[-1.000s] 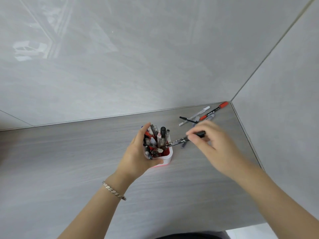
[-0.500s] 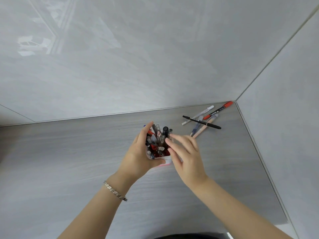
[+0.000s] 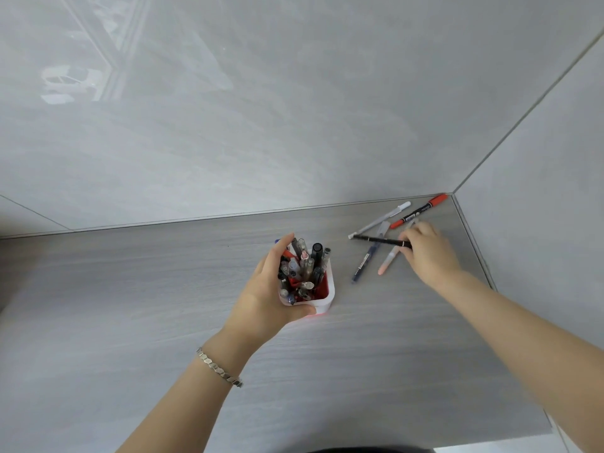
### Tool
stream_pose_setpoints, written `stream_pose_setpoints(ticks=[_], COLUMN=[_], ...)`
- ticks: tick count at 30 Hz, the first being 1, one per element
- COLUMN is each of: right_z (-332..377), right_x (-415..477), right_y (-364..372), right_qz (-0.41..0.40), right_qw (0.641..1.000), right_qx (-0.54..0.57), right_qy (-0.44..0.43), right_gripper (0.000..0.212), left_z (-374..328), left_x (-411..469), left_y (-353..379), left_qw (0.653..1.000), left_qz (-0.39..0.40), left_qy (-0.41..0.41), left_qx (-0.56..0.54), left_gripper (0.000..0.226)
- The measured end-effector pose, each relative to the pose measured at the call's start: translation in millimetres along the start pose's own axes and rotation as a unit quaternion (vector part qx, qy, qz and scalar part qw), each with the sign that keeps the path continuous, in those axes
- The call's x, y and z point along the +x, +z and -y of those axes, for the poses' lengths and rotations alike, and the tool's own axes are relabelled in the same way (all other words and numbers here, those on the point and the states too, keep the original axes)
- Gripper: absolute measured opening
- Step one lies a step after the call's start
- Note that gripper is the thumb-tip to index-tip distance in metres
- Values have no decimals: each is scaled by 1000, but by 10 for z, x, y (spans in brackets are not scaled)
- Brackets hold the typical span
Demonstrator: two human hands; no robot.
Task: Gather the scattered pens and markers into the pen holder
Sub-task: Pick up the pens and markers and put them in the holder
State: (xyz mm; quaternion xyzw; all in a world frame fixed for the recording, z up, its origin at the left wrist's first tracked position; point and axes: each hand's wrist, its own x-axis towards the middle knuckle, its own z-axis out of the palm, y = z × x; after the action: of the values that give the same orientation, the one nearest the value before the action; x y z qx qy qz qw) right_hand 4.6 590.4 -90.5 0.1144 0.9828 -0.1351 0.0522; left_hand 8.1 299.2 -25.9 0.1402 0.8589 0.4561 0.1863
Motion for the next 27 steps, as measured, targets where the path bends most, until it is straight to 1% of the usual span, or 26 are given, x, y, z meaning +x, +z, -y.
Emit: stream_pose_setpoints(ticks=[1, 3, 5, 6, 8, 9, 10, 11, 12, 13, 14, 16, 18, 20, 22, 24, 26, 27], right_z=[-1, 5, -3, -18, -80, -110, -144, -183, -194, -219, -225, -220, -174, -108, -14, 54, 86, 88], right_x=[-35, -113, -218, -271, -333, -345, -351, -333, -306, -258, -204, -66, 88, 206, 243, 226, 187, 157], right_y=[-34, -177, -353, -446, -626, -697, -763, -803, -829, -810, -766, -591, -364, -183, -108, -78, -73, -82], right_qz=[-13, -14, -26, -49, -89, -109, -120, -123, -120, -105, -85, -38, -5, 3, -6, -12, -11, -5], right_qw=[999, 987, 950, 929, 891, 867, 840, 814, 793, 781, 777, 795, 832, 890, 924, 933, 931, 930], right_qx=[33, 159, 309, 362, 437, 475, 516, 551, 577, 590, 591, 547, 472, 353, 267, 243, 234, 231], right_qy=[-8, 13, 43, 53, 82, 104, 122, 138, 156, 175, 201, 260, 292, 289, 274, 266, 281, 287], right_gripper=[19, 19, 18, 16, 12, 19, 20, 15, 17, 24, 25, 28, 29, 22, 14, 17, 17, 23], left_z=[10, 24, 37, 42, 47, 50, 54, 53, 54, 53, 54, 51, 48, 39, 36, 33, 22, 2], left_x=[1, 4, 5, 6, 6, 8, 12, 13, 15, 13, 15, 11, 8, 4, 0, 3, 2, -5], left_y=[2, 6, 9, 12, 14, 13, 14, 14, 14, 13, 13, 11, 8, 6, 4, 2, -4, -7], left_qw=[1000, 1000, 1000, 1000, 1000, 1000, 1000, 1000, 1000, 1000, 1000, 1000, 1000, 1000, 1000, 1000, 1000, 1000], left_qz=[-1, -6, -11, -11, -11, -12, -12, -12, -12, -11, -10, -9, -6, -6, -6, -9, -8, -4], left_qy=[0, 1, 6, 7, 7, 6, 6, 5, 4, 3, 2, 2, 1, 3, 5, 5, 5, 6], left_qx=[1, 2, 5, 7, 9, 10, 11, 12, 14, 14, 12, 9, 8, 5, 4, 4, 13, 24], left_gripper=[103, 102, 102, 102, 102, 102, 102, 102, 102, 102, 102, 102, 102, 102, 101, 101, 102, 104])
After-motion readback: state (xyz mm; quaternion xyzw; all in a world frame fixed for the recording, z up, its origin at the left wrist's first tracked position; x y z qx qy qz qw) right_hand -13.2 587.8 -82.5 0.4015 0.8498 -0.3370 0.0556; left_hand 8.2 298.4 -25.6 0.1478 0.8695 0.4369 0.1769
